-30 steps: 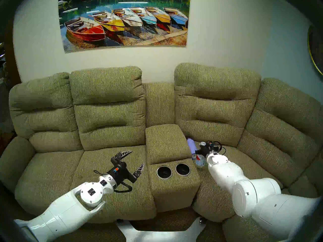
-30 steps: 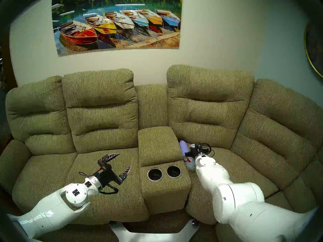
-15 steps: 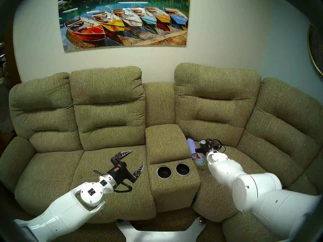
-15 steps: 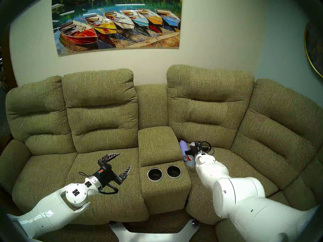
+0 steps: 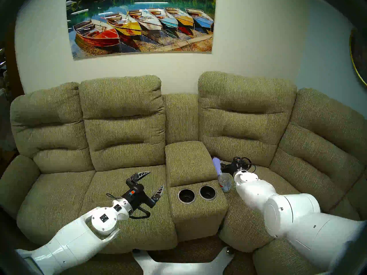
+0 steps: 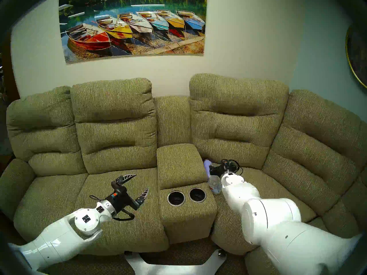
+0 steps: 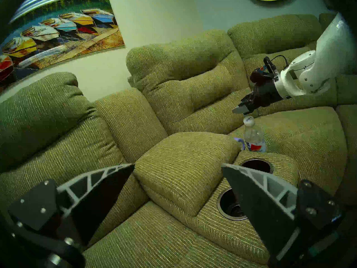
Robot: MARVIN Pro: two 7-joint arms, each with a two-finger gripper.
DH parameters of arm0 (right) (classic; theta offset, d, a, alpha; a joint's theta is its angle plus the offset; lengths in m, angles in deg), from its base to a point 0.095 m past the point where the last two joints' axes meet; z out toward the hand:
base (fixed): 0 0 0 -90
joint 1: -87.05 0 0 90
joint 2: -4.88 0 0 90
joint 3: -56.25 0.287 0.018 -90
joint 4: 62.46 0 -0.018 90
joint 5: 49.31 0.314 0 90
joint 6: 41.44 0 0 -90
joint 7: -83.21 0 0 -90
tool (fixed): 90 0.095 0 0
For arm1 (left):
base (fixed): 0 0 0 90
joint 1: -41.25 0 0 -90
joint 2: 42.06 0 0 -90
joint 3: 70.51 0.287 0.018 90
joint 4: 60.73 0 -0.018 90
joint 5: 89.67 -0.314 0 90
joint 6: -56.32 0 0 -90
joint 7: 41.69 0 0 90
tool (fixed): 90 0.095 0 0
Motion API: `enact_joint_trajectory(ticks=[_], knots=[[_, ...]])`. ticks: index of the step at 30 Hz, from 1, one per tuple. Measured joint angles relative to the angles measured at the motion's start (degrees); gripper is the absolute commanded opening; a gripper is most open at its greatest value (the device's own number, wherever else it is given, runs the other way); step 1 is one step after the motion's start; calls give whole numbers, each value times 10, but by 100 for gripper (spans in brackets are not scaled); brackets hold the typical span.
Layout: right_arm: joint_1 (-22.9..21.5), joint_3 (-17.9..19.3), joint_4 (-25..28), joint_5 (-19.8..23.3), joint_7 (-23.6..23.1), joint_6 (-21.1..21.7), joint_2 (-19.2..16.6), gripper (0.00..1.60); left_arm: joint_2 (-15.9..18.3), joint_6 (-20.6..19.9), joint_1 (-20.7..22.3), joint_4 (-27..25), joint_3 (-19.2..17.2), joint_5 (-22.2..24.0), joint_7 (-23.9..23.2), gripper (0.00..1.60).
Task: Take bottles out of cup holder
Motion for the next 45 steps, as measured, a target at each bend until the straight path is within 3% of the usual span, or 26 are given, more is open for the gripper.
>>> enact_joint_trajectory(ticks=[10, 19, 33, 45], knots=[[-4, 1, -2, 3, -5, -16, 0, 160, 0, 0, 0, 0, 0, 0, 0, 160], [-1, 1, 2, 5, -22, -58, -2, 160, 1, 0, 0, 0, 1, 0, 1, 160], [53, 5, 88, 10, -57, -180, -17, 160, 1, 0, 1, 0, 2, 1, 1, 160], [107, 14, 146, 18, -96, -234, -32, 160, 1, 0, 2, 1, 3, 1, 2, 160]])
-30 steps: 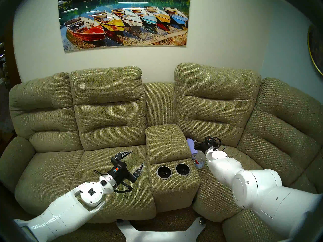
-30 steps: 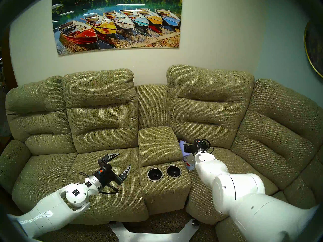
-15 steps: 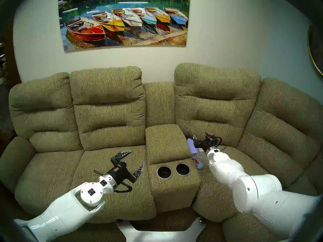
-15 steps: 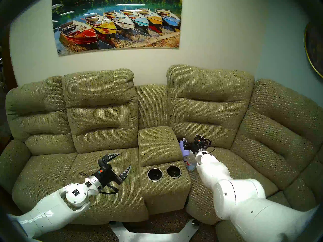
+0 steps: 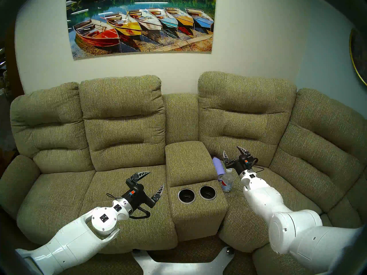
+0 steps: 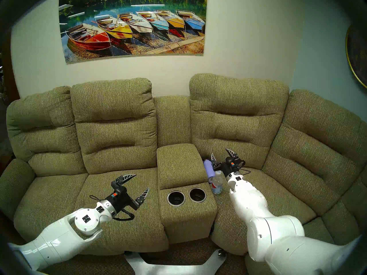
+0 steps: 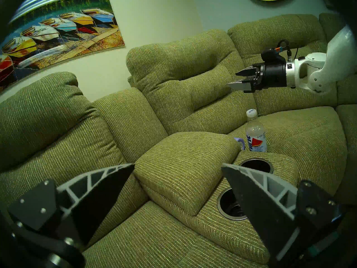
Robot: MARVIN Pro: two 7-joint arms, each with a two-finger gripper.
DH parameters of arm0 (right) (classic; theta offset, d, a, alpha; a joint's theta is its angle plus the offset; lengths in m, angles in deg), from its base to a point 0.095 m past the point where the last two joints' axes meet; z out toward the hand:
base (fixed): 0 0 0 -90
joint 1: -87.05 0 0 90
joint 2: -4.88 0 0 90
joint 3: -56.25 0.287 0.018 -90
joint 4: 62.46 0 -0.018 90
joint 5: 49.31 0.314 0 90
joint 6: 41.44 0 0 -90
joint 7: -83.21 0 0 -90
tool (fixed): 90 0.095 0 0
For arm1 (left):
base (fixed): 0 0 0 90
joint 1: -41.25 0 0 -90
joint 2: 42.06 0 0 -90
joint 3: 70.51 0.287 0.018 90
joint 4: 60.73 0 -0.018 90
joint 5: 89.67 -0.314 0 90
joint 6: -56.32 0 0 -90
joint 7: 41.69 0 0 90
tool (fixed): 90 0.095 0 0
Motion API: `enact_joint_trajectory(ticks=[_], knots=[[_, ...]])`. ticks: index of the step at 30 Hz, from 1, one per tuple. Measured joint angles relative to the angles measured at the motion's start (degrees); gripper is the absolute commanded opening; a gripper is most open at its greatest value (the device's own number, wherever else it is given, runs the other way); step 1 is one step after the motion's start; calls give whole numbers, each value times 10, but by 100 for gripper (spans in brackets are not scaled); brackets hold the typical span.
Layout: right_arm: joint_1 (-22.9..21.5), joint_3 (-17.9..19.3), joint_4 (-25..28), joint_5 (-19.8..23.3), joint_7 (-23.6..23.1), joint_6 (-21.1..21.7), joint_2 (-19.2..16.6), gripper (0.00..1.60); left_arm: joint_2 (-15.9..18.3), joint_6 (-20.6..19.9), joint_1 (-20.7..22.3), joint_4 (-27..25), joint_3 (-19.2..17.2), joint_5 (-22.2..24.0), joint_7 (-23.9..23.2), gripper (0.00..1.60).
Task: Take bottles out of cup holder
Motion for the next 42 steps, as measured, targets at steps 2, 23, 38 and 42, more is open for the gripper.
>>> enact_joint_trajectory(ticks=[2, 23, 38, 42], knots=[[10, 2, 7, 2, -6, -6, -2, 160, 0, 0, 0, 0, 0, 0, 0, 160], [108, 31, 110, 29, -52, -62, -12, 160, 0, 0, 3, 3, 3, 0, 0, 160], [175, 47, 214, 58, -83, -81, 3, 160, 0, 0, 4, 3, 4, 1, 1, 160], [191, 51, 240, 65, -90, -81, 6, 160, 1, 0, 4, 3, 5, 1, 1, 160]])
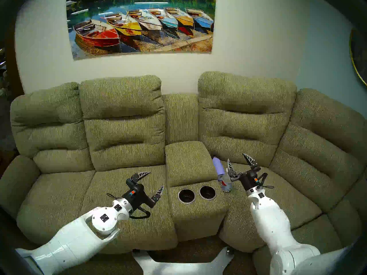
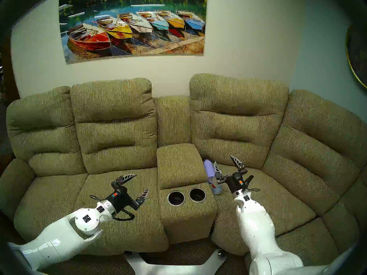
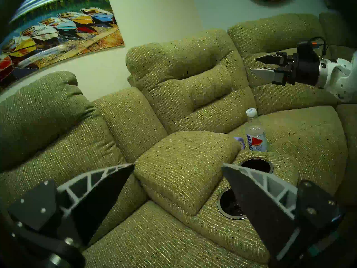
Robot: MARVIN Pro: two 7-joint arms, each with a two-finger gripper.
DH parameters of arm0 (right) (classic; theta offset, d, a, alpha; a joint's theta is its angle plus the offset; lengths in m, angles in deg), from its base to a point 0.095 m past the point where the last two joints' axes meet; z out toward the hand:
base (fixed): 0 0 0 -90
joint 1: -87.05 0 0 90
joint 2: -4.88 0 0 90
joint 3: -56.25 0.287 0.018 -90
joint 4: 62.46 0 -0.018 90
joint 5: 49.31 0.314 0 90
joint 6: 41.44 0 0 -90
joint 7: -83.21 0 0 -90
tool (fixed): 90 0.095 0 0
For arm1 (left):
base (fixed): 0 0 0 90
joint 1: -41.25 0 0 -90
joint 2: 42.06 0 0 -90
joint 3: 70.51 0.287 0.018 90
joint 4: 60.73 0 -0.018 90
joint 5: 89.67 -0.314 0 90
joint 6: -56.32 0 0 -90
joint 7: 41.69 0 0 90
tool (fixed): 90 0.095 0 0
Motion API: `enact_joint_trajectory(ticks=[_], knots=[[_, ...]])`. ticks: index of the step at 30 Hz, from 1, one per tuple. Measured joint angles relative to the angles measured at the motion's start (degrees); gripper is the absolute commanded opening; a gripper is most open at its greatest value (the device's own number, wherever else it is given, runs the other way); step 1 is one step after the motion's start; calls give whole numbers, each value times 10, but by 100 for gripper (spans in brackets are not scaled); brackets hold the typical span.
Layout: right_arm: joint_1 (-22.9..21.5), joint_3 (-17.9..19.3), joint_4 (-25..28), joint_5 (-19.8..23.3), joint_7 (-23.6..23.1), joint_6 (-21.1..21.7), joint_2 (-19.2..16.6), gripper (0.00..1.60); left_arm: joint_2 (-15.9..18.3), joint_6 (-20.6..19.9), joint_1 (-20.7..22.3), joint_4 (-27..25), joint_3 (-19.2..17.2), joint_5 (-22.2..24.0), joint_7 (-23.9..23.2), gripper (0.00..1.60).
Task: Take bottles out of cup holder
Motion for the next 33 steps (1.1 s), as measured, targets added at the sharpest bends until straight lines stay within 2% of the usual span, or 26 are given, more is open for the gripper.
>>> enact_joint_trajectory(ticks=[14, 33], knots=[[64, 14, 102, 27, -23, 18, 10, 160, 0, 0, 1, 0, 1, 0, 0, 160], [147, 31, 241, 60, -52, 119, 22, 160, 1, 0, 1, 0, 2, 1, 1, 160]])
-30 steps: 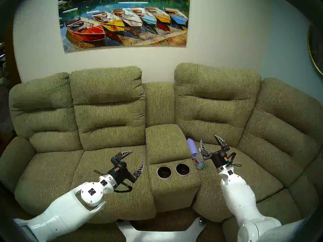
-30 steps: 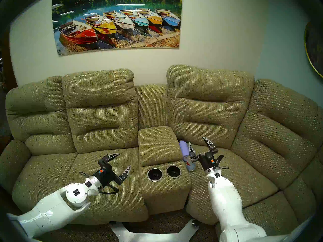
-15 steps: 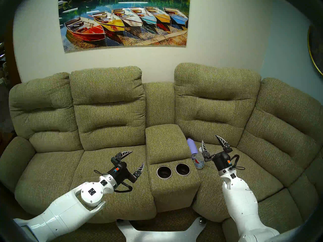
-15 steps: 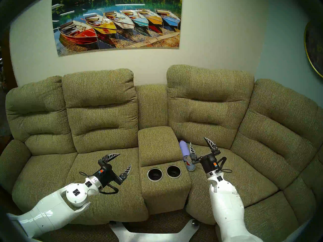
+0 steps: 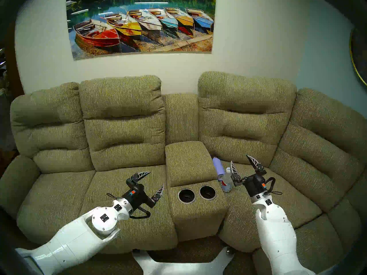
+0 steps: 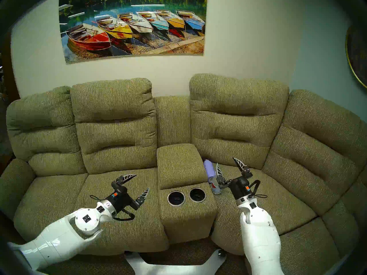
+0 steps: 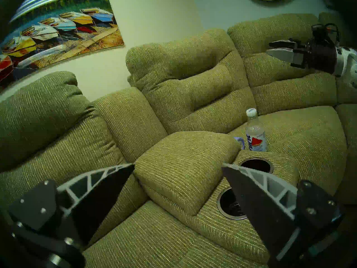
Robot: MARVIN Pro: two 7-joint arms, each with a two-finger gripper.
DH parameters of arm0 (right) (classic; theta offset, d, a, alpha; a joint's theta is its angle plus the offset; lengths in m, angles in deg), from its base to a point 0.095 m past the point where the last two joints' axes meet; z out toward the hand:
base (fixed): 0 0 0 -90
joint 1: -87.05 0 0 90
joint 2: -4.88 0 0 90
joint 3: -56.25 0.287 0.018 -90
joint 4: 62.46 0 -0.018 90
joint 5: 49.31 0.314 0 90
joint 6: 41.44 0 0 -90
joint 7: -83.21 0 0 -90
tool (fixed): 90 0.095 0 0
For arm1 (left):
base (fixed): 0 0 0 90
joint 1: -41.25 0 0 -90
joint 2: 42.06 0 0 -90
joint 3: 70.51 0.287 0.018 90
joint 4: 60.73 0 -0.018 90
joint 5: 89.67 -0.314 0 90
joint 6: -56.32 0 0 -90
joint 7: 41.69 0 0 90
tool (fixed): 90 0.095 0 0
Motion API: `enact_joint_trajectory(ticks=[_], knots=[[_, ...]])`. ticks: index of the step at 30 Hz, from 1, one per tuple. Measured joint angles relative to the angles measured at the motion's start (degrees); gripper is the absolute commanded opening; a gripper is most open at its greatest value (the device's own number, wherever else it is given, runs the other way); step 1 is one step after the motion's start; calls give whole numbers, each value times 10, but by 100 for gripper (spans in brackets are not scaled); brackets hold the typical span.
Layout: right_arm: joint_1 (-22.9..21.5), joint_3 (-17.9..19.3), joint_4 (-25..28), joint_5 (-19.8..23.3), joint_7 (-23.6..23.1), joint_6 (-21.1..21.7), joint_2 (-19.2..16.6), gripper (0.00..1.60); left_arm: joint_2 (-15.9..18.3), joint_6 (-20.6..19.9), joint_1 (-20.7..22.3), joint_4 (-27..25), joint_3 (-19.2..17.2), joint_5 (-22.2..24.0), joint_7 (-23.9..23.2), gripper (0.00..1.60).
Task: Take bottles out of cup holder
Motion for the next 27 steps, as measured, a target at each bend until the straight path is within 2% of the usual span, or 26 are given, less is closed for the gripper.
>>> enact_joint_trajectory(ticks=[16, 27], knots=[[59, 15, 110, 13, -16, 123, 9, 160, 1, 0, 0, 0, 0, 1, 1, 160], [97, 24, 192, 10, -13, 223, 16, 160, 2, 0, 0, -1, 1, 1, 2, 160]])
